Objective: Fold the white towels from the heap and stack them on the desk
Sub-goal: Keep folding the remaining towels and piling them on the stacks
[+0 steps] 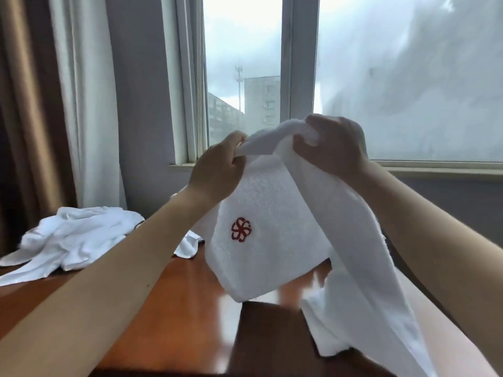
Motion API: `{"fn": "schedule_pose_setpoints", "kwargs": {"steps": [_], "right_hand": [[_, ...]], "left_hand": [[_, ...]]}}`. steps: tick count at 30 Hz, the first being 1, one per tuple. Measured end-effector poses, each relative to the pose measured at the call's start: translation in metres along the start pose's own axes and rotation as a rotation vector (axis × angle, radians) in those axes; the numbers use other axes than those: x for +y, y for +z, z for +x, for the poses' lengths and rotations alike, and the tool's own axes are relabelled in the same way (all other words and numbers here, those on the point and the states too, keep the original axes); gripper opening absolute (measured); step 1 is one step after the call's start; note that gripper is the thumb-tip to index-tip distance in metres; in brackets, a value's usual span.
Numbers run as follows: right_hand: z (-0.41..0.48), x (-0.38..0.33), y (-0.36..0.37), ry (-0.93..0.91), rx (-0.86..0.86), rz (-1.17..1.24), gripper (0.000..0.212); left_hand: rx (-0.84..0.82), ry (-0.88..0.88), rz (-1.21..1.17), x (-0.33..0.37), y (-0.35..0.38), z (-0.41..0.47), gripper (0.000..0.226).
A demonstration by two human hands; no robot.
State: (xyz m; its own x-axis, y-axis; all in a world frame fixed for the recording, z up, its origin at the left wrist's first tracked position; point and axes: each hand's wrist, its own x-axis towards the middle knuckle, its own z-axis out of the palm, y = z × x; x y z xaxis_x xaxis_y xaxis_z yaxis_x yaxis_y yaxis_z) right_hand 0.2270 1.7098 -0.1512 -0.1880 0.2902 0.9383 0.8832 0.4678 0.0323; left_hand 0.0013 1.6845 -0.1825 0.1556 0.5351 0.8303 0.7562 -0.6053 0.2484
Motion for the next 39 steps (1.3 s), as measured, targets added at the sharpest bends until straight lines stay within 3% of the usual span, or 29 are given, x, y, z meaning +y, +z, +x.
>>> {"fn": "schedule_pose_setpoints", "kwargs": {"steps": [7,10,12,14,17,22,28,32,39], "right_hand": [[0.000,-0.024,0.015,-0.167,0.089,0.091,0.027],[-0.020,-0.035,0.048,-0.160,0.050,0.099,0.022],[-0.033,-0.041,0.072,-0.098,-0.096,0.134,0.020],[-0.048,-0.047,0.094,-0.008,-0.349,0.177,0.021],[-0.076,-0.056,0.114,0.103,-0.722,0.239,0.035],[-0.128,-0.062,0.118,0.165,-1.019,0.208,0.027],[-0.176,-0.038,0.107,0.344,-1.107,0.162,0.035],[-0.197,-0.009,0.097,0.461,-1.123,0.104,0.033],[-0.213,0.042,0.078,0.592,-1.088,0.003,0.029]], "left_hand": [[0.091,0.095,0.265,-0.012,-0.034,0.005,0.045],[0.100,0.130,0.399,-0.037,-0.035,-0.008,0.066],[0.032,0.056,0.451,-0.059,-0.029,-0.019,0.075],[-0.094,-0.080,0.559,-0.080,-0.019,-0.029,0.074],[-0.382,-0.275,0.763,-0.102,0.000,-0.052,0.044],[-0.625,-0.264,0.445,-0.108,0.044,-0.102,0.039],[-0.956,-0.158,0.184,-0.096,0.091,-0.129,0.061],[-0.962,-0.210,0.060,-0.087,0.121,-0.129,0.056],[-0.983,-0.139,0.058,-0.058,0.168,-0.112,0.042]]}}
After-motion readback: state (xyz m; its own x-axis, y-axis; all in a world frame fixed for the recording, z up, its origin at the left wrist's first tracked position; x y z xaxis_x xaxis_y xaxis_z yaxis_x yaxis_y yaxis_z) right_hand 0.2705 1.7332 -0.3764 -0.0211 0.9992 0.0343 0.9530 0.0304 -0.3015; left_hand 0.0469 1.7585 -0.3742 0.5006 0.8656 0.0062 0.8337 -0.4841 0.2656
